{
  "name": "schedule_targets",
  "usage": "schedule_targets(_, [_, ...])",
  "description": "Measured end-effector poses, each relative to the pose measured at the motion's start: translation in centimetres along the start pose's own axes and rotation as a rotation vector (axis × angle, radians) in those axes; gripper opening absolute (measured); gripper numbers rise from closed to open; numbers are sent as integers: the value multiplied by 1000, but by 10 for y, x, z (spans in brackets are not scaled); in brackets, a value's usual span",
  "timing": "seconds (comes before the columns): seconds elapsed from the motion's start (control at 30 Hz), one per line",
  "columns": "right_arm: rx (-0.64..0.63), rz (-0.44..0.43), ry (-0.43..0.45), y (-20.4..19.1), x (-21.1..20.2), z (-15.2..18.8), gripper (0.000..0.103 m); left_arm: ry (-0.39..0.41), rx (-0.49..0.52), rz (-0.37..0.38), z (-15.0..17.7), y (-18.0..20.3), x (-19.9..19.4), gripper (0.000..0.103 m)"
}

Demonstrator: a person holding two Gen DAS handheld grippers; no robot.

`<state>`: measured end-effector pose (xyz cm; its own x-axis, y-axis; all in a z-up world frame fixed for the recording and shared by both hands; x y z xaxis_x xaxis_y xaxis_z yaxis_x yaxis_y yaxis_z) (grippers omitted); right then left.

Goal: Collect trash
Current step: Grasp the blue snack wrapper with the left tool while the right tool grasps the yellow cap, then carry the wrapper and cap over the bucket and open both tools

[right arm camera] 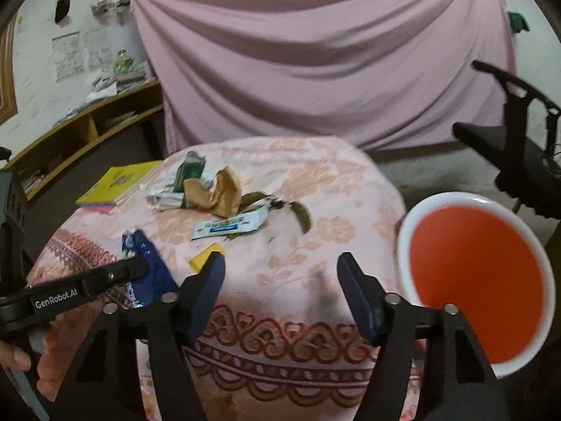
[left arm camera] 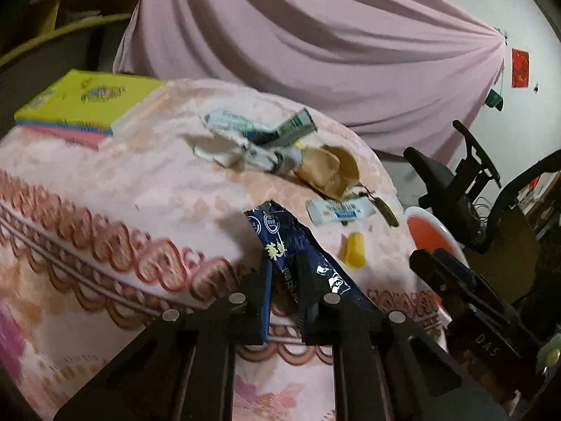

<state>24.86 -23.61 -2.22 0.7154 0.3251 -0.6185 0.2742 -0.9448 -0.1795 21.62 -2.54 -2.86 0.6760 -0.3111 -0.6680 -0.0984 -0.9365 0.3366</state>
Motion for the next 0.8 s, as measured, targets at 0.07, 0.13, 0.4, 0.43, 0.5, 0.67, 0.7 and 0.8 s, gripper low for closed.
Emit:
schedule_targets(0.07, [-8, -25, -25, -5, 7, -2, 54, 10, 23, -25, -5, -4, -2, 9])
schedule_targets(0.13, [-11, -51, -46, -11, 14, -4, 53, 11, 39, -46, -10, -11, -3, 9])
schedule_targets(0.4, [-14, -111, -161, -37, 50, -5, 36, 38, 121, -113, -21, -24, -10, 9])
schedule_targets(0.43, [-19, -105, -170, -39, 52, -4, 35, 44, 126, -120, -22, -24, -11, 9])
schedule_targets(0.5, [-36, -96, -167, -43, 52, -4, 27, 57, 138, -126, -21, -23, -15, 9])
schedule_targets(0.67, [-49, -96, -127, -44, 41, -3, 27, 96, 166, -140, -23, -16, -25, 8])
schedule_targets(0.7, [-49, -97, -114, -43, 38, -4, 27, 105, 174, -142, -24, -13, -27, 8])
schedule_targets(0.8, [-54, -99, -55, -43, 25, -6, 27, 131, 196, -142, -25, -5, -34, 7])
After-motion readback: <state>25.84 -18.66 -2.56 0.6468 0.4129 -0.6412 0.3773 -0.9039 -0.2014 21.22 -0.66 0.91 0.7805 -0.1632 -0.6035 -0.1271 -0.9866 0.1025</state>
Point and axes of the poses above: each gripper's, at about its wrist camera, not at the fingertips, and x roughly the way its jaws point, y to its right, z to its underside, the point moved 2 cm from there along x, roughly the way its jaws point, and after that the axes turned 5 degrees about x, right-handed, at the moved point
